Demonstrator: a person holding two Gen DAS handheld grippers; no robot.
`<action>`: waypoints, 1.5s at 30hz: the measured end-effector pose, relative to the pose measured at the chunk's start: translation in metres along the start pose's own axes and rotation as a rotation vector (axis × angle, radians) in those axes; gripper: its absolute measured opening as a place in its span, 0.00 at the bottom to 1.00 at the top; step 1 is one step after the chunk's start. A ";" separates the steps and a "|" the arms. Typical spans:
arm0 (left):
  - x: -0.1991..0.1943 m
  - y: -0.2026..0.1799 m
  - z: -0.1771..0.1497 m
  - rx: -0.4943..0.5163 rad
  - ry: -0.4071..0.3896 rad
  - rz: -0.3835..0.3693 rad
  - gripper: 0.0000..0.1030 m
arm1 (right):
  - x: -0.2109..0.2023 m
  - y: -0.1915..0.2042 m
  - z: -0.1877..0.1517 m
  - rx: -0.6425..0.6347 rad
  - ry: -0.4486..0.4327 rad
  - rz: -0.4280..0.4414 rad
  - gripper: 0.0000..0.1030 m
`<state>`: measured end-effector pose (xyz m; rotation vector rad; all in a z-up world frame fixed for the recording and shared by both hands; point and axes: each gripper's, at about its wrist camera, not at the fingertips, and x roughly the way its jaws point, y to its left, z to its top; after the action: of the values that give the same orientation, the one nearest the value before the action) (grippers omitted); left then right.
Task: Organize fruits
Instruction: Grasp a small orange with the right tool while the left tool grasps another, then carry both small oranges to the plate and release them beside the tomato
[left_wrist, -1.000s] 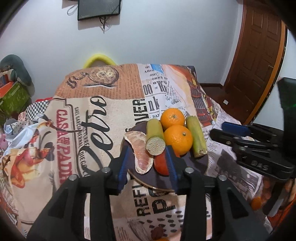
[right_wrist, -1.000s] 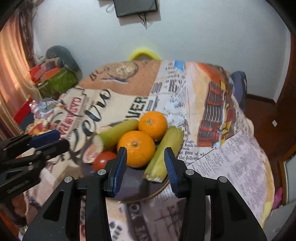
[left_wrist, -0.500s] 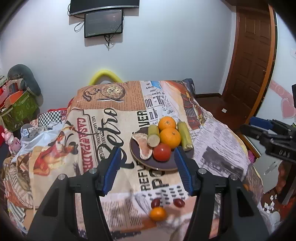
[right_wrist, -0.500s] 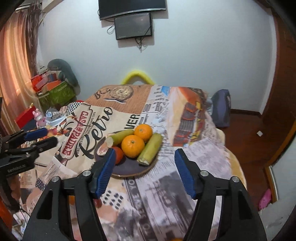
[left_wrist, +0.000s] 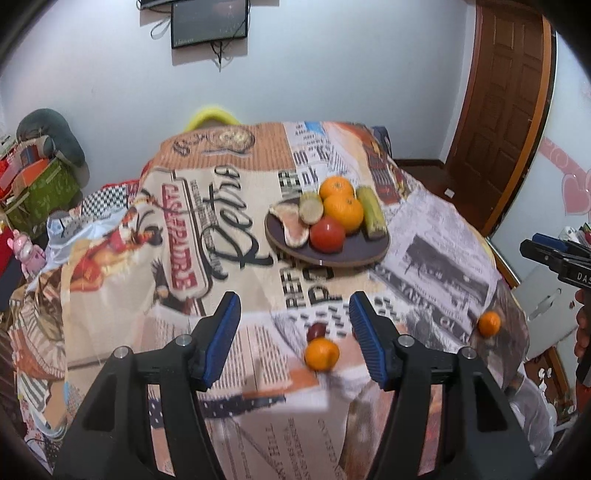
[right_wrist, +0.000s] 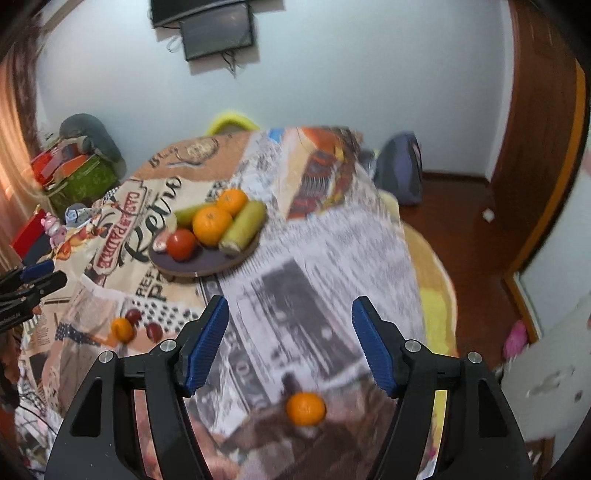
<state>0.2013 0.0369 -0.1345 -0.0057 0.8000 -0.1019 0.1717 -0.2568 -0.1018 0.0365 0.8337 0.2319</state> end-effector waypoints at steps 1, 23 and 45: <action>0.002 0.000 -0.004 -0.003 0.010 -0.004 0.59 | 0.001 -0.003 -0.004 0.008 0.013 0.000 0.64; 0.074 -0.018 -0.057 -0.012 0.224 -0.050 0.61 | 0.066 -0.020 -0.085 0.049 0.246 0.032 0.42; 0.088 -0.018 -0.043 -0.022 0.191 -0.058 0.33 | 0.061 0.019 -0.042 -0.039 0.137 0.107 0.34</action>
<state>0.2298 0.0117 -0.2266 -0.0404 0.9920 -0.1501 0.1771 -0.2277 -0.1723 0.0288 0.9645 0.3544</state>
